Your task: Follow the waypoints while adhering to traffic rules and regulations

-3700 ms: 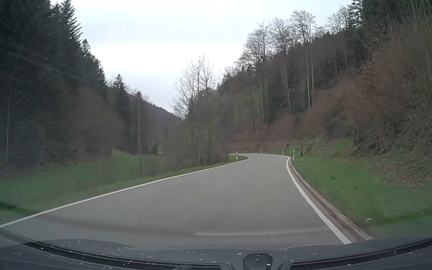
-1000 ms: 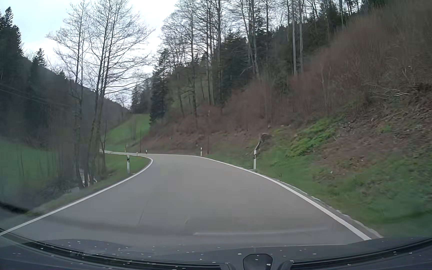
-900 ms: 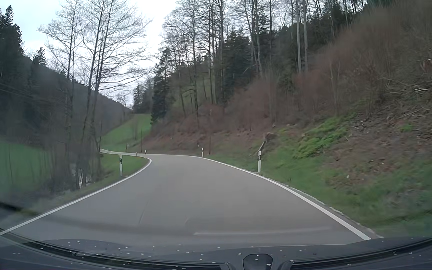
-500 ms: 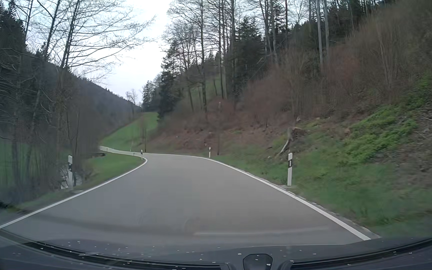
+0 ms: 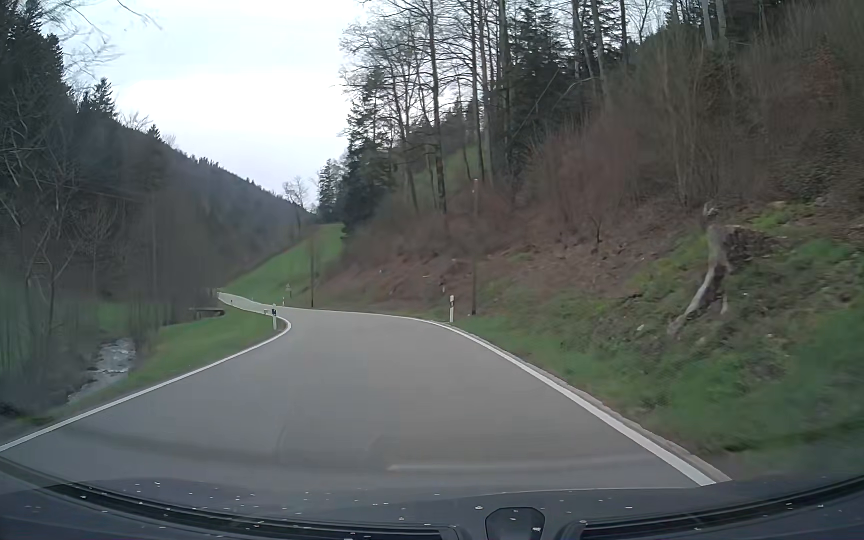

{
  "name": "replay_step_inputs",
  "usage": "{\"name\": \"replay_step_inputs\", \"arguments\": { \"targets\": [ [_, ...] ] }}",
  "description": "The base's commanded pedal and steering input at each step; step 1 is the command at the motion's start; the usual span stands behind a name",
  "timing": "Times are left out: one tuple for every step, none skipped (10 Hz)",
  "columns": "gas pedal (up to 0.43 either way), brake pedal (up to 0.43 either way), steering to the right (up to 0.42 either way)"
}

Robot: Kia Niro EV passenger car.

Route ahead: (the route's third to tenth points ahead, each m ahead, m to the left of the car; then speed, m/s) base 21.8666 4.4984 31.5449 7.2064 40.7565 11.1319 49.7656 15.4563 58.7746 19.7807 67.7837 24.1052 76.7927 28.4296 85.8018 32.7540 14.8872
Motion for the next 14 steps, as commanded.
{"name": "replay_step_inputs", "arguments": {
  "targets": [
    [0.000, 0.000, -0.054],
    [0.000, 0.000, -0.055],
    [0.000, 0.000, -0.054],
    [0.000, 0.000, -0.053],
    [0.000, 0.000, -0.053],
    [0.000, 0.000, -0.053],
    [0.000, 0.000, -0.052],
    [0.000, 0.000, -0.052],
    [0.000, 0.000, -0.052],
    [0.000, 0.000, -0.052],
    [0.000, 0.000, -0.052],
    [0.000, 0.000, -0.052],
    [0.000, 0.000, -0.052],
    [0.000, 0.000, -0.052]
  ]
}}
